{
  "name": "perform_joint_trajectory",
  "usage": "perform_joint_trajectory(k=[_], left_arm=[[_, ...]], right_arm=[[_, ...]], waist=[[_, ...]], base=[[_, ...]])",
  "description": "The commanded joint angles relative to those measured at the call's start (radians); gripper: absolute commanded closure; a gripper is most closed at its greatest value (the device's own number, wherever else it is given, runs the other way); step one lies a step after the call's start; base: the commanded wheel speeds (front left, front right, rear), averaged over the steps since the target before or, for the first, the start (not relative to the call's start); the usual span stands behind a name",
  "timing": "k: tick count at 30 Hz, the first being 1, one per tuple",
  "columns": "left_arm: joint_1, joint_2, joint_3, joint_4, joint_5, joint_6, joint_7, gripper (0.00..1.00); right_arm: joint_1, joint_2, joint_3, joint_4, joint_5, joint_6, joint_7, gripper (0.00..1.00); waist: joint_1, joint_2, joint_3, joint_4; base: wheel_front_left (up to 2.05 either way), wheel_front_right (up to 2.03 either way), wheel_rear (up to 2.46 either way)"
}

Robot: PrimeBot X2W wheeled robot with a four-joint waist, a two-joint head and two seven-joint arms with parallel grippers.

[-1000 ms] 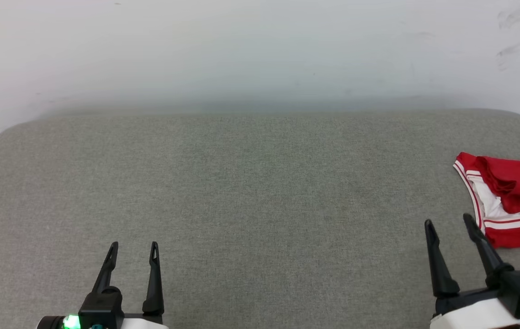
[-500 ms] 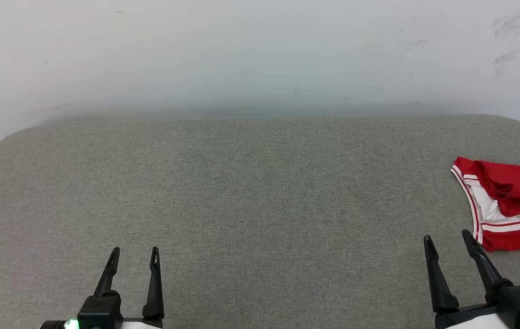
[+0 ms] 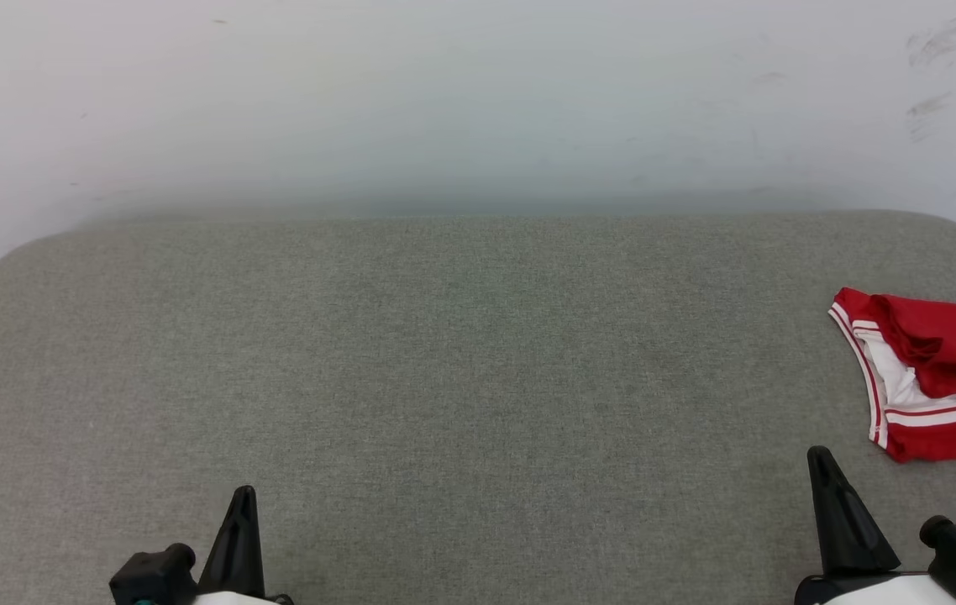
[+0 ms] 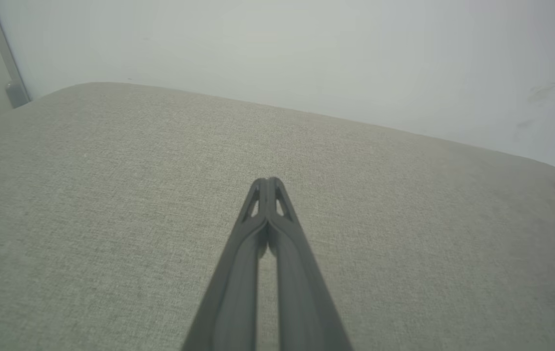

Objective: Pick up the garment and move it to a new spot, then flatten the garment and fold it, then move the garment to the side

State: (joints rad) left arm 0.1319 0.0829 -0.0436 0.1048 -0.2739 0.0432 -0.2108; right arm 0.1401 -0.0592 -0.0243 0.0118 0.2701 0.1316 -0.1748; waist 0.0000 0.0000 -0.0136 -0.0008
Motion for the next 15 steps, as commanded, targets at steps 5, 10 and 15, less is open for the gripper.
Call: perform_joint_trajectory(k=[5,10,15], left_arm=[[-0.044,-0.001,0.018,-0.001,-0.117,-0.019,0.026,1.00],[-0.060,-0.003,0.028,0.009,-0.207,-0.031,0.047,1.00],[-0.075,-0.005,0.038,0.019,-0.292,-0.042,0.068,1.00]], right_arm=[[-0.044,-0.014,0.001,0.008,0.125,0.000,0.017,1.00],[-0.060,-0.018,0.002,0.024,0.221,0.000,0.031,1.00],[-0.074,-0.021,0.002,0.039,0.310,0.000,0.045,1.00]], waist=[[0.0000,0.0000,0.001,0.000],[0.0000,0.0000,0.002,0.000],[0.0000,0.0000,0.002,0.000]], base=[[0.00,0.00,0.00],[0.00,0.00,0.00],[0.00,0.00,0.00]])
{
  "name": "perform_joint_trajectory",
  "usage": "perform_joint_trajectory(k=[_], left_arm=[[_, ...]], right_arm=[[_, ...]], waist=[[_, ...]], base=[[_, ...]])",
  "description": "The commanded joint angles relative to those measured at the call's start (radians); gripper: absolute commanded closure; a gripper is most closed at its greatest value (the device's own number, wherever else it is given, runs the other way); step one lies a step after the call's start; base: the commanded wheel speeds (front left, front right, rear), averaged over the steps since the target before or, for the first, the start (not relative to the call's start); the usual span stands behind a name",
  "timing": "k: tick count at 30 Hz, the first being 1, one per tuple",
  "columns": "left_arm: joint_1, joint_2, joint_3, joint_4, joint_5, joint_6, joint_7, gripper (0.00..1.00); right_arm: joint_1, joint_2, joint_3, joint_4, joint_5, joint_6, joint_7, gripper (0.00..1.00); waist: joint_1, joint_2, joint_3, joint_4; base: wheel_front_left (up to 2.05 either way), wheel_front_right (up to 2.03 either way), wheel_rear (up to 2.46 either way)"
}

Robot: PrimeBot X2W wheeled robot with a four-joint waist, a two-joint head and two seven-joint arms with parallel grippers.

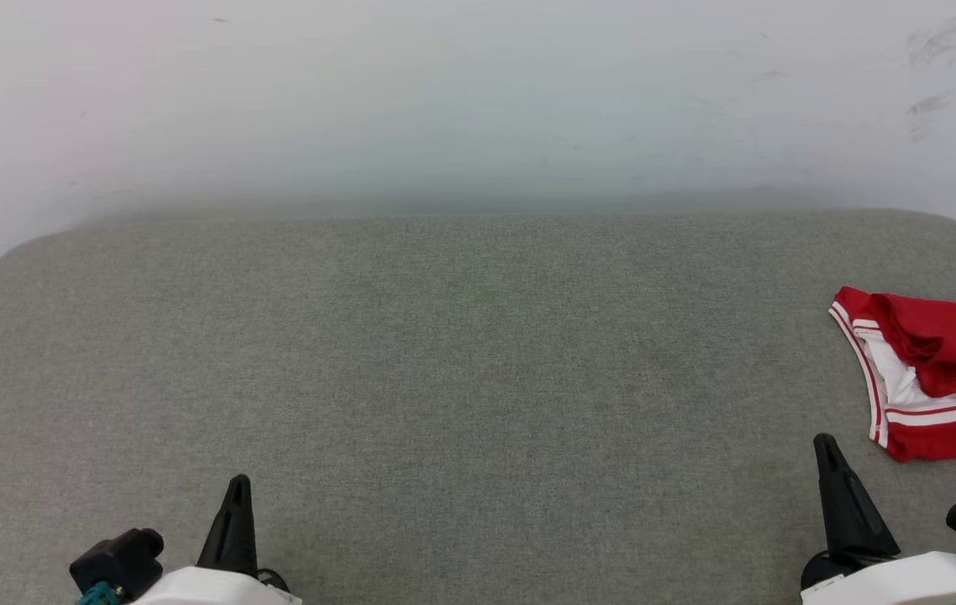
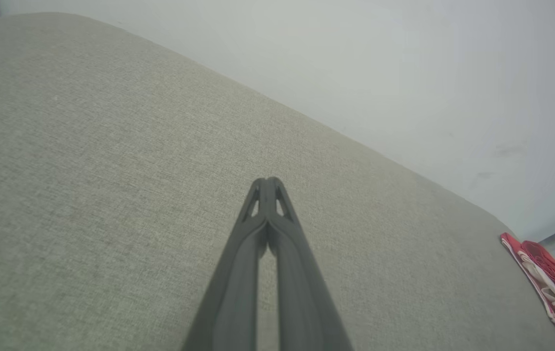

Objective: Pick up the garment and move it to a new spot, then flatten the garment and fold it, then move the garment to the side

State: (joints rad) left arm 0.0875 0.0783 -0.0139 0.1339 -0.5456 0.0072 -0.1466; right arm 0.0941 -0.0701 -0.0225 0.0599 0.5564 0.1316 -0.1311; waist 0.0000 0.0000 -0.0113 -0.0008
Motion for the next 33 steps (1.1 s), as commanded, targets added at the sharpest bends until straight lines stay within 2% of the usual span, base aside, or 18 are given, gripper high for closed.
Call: perform_joint_trajectory(k=[1,6,7,18,19,33], left_arm=[[-0.033,-0.001,0.010,-0.008,-0.037,-0.008,0.008,1.00],[-0.046,-0.003,0.019,0.001,-0.116,-0.018,0.027,1.00],[-0.053,-0.004,0.024,0.006,-0.162,-0.024,0.038,1.00],[-0.079,-0.007,0.042,0.024,-0.317,-0.045,0.076,1.00],[-0.087,-0.008,0.046,0.028,-0.357,-0.049,0.085,1.00],[-0.114,-0.012,0.066,0.048,-0.527,-0.071,0.128,1.00]], right_arm=[[-0.031,-0.010,0.000,-0.006,0.041,0.000,0.004,1.00],[-0.045,-0.012,-0.001,0.008,0.124,0.000,0.018,1.00],[-0.053,-0.014,-0.002,0.016,0.172,0.000,0.026,1.00],[-0.078,-0.017,-0.007,0.044,0.332,-0.001,0.055,1.00],[-0.086,-0.017,-0.008,0.051,0.373,-0.001,0.062,1.00],[-0.114,-0.018,-0.016,0.082,0.546,-0.001,0.096,1.00]], waist=[[0.0000,0.0000,0.000,0.000],[0.0000,0.0000,0.001,0.000],[0.0000,0.0000,0.001,0.000],[0.0000,0.0000,0.003,0.000],[0.0000,0.0000,0.003,0.000],[0.0000,0.0000,0.005,0.000]], base=[[0.00,0.00,0.00],[0.00,0.00,0.00],[0.00,0.00,0.00],[0.00,0.00,0.00],[0.00,0.00,0.00],[0.00,0.00,0.00]])
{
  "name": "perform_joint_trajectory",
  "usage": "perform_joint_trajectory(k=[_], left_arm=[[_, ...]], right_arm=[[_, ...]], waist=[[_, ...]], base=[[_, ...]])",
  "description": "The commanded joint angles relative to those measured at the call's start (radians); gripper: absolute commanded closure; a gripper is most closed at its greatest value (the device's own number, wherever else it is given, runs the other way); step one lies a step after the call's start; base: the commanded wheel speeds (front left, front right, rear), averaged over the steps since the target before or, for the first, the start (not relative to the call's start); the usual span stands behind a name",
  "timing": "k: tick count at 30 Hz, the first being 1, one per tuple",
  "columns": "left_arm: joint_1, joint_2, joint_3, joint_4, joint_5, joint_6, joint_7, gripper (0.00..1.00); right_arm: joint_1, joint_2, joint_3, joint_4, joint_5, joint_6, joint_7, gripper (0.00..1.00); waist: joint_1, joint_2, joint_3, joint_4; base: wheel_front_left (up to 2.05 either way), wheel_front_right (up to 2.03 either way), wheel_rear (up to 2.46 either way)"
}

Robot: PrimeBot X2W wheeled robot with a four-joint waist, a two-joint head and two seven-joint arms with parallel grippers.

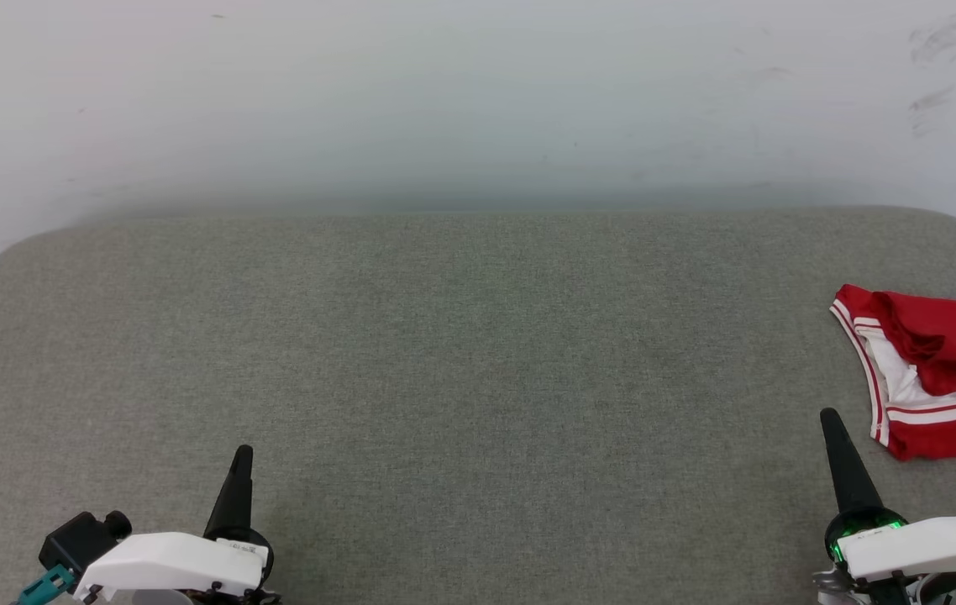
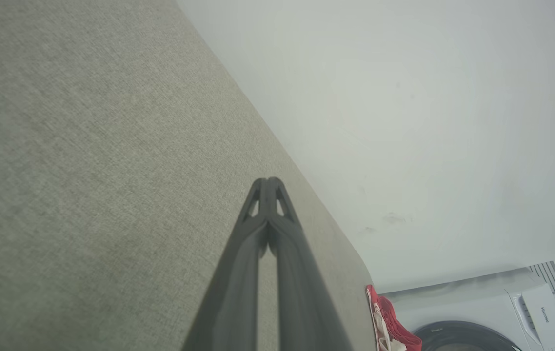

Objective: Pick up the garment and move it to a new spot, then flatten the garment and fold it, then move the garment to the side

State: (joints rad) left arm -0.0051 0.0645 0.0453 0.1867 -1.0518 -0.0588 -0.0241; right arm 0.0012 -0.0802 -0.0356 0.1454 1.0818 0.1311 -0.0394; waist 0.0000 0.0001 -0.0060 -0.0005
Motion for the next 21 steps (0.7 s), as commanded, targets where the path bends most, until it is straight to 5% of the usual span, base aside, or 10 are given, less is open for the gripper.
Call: perform_joint_trajectory(k=[1,21], left_arm=[[-0.024,0.001,0.008,-0.004,-0.032,-0.007,0.008,1.00],[-0.057,-0.004,0.032,0.020,-0.236,-0.033,0.058,1.00]], right_arm=[[-0.023,-0.008,-0.003,-0.001,0.032,0.000,0.006,1.00],[-0.058,-0.005,-0.016,0.037,0.240,0.000,0.051,1.00]], waist=[[0.0000,-0.0001,0.000,0.000],[0.0000,-0.0001,0.003,0.000]], base=[[0.00,0.00,0.00],[0.00,0.00,0.00]])
